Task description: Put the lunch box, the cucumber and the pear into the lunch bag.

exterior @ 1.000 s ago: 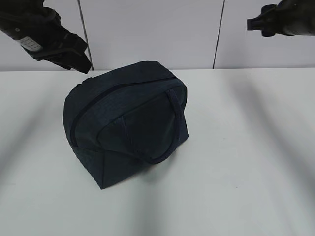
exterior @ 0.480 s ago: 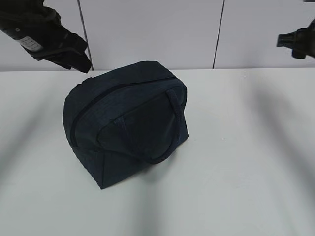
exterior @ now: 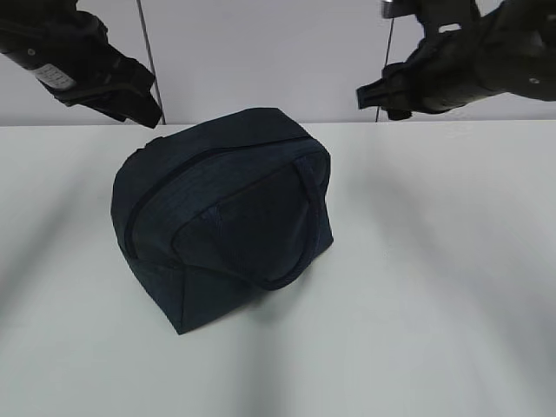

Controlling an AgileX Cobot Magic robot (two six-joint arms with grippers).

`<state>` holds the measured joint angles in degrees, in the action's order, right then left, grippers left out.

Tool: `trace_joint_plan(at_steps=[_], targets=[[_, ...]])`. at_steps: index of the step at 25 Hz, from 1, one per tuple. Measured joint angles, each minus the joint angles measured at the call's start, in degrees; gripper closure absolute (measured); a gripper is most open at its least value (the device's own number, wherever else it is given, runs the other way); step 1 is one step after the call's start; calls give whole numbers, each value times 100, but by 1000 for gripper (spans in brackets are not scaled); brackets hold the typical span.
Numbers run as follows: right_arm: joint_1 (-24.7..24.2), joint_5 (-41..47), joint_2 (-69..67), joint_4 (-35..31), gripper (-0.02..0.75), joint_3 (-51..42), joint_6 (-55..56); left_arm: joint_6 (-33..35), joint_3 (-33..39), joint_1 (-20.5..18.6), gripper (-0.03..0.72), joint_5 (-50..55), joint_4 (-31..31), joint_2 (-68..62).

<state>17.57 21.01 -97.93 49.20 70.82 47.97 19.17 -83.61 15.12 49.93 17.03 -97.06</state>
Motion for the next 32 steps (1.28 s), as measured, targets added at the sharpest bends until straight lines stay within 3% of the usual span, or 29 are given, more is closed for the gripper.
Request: trace_joint_plan(at_steps=[15, 20, 27, 32], targets=[[185, -573, 568, -2743, 413, 0, -34, 0, 0, 0, 378, 160, 0, 0], [261, -453, 875, -2831, 414, 0, -970, 0, 0, 0, 378, 180, 0, 0], [313, 1038, 1184, -2861, 414, 0, -3405, 0, 0, 0, 378, 182, 0, 0], [313, 1575, 1476, -2876, 404, 0, -4234, 0, 0, 0, 378, 195, -102, 0]])
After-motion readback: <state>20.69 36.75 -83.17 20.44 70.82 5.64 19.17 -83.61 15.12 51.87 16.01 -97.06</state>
